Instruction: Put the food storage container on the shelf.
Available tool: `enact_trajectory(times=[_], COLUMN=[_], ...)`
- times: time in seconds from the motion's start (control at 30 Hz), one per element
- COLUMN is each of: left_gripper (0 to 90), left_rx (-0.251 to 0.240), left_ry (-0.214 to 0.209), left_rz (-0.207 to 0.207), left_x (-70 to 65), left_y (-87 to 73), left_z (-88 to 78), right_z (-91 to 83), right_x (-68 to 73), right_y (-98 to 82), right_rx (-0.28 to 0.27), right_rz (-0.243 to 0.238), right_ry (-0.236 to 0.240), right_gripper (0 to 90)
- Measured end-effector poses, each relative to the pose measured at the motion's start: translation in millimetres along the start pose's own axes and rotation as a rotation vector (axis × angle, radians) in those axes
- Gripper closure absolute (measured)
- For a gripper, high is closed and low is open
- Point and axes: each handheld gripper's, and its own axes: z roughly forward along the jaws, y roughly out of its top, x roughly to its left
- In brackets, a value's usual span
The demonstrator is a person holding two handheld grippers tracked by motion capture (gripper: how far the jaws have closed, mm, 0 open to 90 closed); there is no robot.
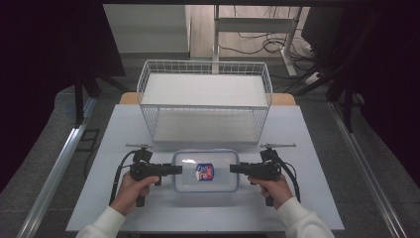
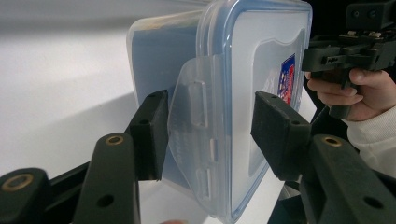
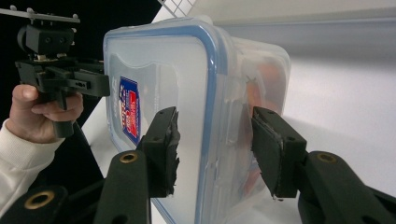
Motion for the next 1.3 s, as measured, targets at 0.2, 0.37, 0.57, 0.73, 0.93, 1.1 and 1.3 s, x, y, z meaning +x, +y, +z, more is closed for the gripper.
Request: enact_trajectory(times=[0.2,0.37,0.57,0.73,0.93,1.1,1.3], left_gripper=[49.0,49.6,49.6,49.5,49.3,49.0,48.7], left_rx=[0.000,-0.004,-0.014,-0.024,-0.031,-0.035,-0.057], left_ry=[-0.006,-0.010,-0.005,-0.004,-0.010,-0.021,-0.017], left_rz=[0.013,0.021,0.013,0.024,0.015,-0.008,-0.036], left_x=[8.7,18.6,32.5,44.5,57.3,67.3,72.3], left_y=[19.5,39.7,60.8,73.7,77.1,75.4,76.2], left_z=[4.5,8.8,14.5,18.1,25.7,33.6,36.8], right_z=[5.1,10.0,19.6,27.8,36.9,41.9,45.1], right_x=[-9.8,-19.1,-32.3,-41.0,-49.8,-58.1,-62.3], right_y=[13.4,29.8,51.2,64.3,69.6,68.8,68.8], right_rx=[-0.004,-0.019,-0.037,-0.050,-0.060,-0.057,-0.083], right_rz=[-0.002,-0.005,-0.005,-0.011,-0.007,0.007,0.066], right_ry=[0.001,-0.001,0.007,0.007,-0.004,-0.023,-0.032], right_gripper=[51.6,51.7,51.8,51.8,51.7,51.4,50.7])
